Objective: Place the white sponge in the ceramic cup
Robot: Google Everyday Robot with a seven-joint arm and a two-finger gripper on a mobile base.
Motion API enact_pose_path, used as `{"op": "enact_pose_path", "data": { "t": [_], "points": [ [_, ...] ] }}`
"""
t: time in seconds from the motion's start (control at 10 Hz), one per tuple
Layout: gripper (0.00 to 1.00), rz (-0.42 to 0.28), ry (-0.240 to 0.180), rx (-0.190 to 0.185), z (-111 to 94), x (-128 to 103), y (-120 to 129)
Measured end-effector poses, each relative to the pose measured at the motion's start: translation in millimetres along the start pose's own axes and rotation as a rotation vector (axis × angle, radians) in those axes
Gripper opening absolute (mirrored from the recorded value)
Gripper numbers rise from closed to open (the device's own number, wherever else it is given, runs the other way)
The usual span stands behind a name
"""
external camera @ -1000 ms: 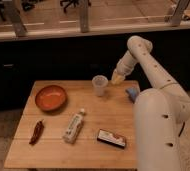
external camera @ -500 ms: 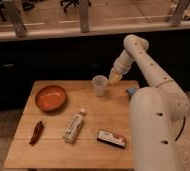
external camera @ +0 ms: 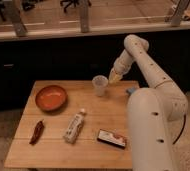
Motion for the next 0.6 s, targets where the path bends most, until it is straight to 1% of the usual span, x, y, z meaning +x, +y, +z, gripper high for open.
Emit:
{"op": "enact_pose_path", "data": {
  "t": [0.1,0.2,0.3,0.5,0.6],
  "points": [
    [0.61,0.004,-0.003,0.006,0,1,-1],
    [0.71,0.012,-0.005,0.013,-1,4,-2],
    [0.79,0.024,-0.006,0.017,0,7,-2],
    [0.8,0.054,-0.008,0.025,1,13,-2],
    [0.8,0.074,-0.007,0.038,-2,20,-1]
  ]
}}
